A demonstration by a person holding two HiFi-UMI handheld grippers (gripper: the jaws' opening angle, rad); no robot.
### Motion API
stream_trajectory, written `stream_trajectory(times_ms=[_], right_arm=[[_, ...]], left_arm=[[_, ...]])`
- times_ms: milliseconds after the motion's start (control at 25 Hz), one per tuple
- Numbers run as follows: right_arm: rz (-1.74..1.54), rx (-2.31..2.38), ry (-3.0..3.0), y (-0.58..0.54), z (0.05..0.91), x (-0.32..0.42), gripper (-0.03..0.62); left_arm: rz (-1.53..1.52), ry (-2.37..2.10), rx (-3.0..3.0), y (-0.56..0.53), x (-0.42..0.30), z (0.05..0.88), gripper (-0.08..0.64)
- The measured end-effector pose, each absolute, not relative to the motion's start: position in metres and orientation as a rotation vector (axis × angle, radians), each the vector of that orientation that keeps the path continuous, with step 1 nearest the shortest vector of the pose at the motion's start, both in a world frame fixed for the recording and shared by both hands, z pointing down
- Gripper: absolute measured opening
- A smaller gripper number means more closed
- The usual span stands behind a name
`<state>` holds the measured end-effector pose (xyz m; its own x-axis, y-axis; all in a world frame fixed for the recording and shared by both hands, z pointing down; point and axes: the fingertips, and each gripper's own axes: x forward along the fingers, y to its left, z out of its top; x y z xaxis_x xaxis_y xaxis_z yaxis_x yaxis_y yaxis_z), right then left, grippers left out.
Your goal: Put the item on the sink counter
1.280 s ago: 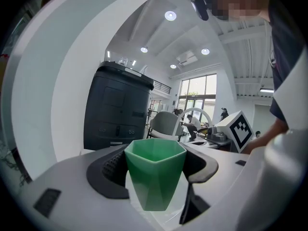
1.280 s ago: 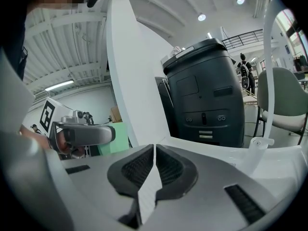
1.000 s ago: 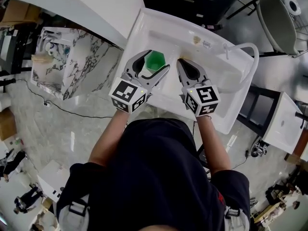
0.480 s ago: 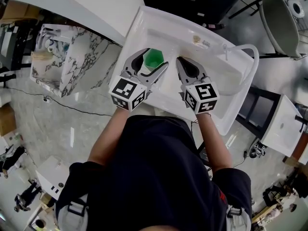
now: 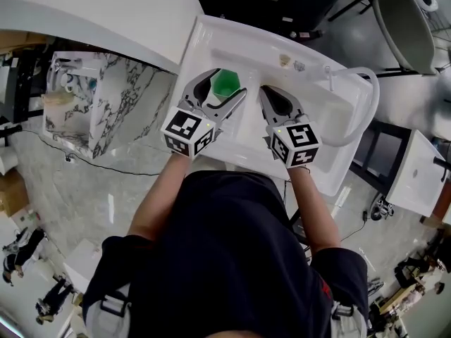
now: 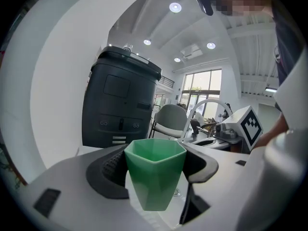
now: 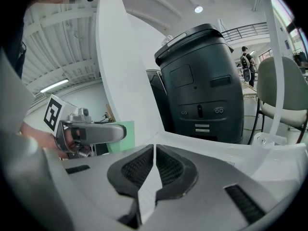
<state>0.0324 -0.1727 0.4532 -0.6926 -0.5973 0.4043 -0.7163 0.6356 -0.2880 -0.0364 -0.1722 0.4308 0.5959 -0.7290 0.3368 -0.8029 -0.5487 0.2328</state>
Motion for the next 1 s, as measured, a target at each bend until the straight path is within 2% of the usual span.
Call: stream_trajectory(times_ms=[1000], right_arm=[[0.715,1.189,-2.441,-0.210,0.486,0.023,0.040]], left_arm=[[0.296,-1.111,2.496,-0.249,-0.049,0.470,0.318]])
